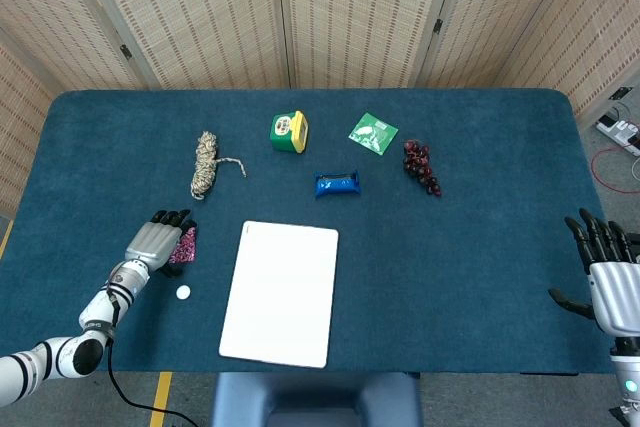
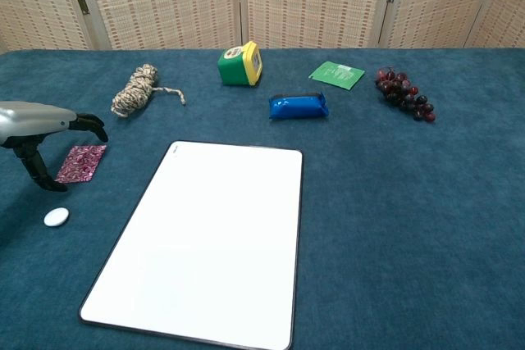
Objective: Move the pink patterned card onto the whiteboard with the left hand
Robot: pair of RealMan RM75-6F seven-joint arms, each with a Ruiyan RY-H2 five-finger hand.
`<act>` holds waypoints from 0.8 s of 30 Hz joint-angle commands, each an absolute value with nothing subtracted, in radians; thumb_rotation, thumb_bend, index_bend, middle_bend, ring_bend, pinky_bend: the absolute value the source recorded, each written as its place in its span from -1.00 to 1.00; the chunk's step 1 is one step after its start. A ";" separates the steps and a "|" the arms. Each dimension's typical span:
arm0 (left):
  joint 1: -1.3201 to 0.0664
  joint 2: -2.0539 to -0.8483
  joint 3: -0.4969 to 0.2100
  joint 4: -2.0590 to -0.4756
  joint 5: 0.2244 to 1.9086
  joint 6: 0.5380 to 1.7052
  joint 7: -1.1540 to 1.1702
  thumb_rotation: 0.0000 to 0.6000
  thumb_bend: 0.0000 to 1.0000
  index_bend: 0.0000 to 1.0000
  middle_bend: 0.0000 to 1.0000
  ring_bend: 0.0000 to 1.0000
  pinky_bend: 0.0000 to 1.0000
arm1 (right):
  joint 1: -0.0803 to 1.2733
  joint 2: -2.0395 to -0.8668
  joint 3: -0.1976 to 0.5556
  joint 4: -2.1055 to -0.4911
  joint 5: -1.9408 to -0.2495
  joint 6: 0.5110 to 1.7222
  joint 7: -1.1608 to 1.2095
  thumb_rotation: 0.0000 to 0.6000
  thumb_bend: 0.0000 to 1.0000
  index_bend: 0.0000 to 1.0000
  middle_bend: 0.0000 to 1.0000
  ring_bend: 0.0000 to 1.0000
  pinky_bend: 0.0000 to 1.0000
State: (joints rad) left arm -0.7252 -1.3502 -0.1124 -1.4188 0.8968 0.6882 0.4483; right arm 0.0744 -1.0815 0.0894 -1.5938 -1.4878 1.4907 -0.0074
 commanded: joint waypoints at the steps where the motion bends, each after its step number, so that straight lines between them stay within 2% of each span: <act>1: -0.745 -1.359 -0.103 -1.405 0.863 0.680 0.451 1.00 -0.49 -0.67 -1.00 -1.00 -1.00 | 0.075 -1.082 0.089 -1.592 -1.488 1.490 -0.006 1.00 -0.77 -1.00 -1.00 -0.90 -1.00; 14: -0.786 -1.342 -0.079 -1.390 0.755 0.660 0.422 1.00 -0.49 -0.64 -1.00 -1.00 -1.00 | 0.073 -1.086 0.088 -1.581 -1.486 1.494 0.006 1.00 -0.77 -1.00 -1.00 -0.90 -1.00; 24: -0.801 -1.344 -0.058 -1.393 0.735 0.670 0.399 1.00 -0.49 -0.62 -1.00 -1.00 -1.00 | 0.070 -1.087 0.086 -1.575 -1.490 1.500 0.014 1.00 -0.77 -1.00 -1.00 -0.90 -1.00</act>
State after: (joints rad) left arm -0.8006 -1.3436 -0.0585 -1.3926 0.7351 0.6703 0.3995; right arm 0.0699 -1.0874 0.0862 -1.5752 -1.4898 1.4998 0.0144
